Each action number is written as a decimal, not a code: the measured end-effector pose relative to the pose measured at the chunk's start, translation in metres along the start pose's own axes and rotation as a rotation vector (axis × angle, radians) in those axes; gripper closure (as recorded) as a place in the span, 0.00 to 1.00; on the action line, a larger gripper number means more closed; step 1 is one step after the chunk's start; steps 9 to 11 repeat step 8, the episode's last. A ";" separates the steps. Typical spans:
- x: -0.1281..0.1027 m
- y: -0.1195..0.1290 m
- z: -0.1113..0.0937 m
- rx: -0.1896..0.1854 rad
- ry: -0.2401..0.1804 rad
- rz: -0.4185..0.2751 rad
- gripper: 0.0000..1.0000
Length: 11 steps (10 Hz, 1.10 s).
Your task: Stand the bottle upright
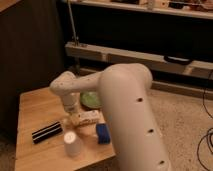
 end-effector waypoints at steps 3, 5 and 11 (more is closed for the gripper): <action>-0.008 -0.001 -0.064 0.120 -0.258 0.031 0.82; -0.009 0.000 -0.106 0.209 -0.474 0.057 0.82; -0.004 0.004 -0.141 0.333 -0.839 0.111 0.82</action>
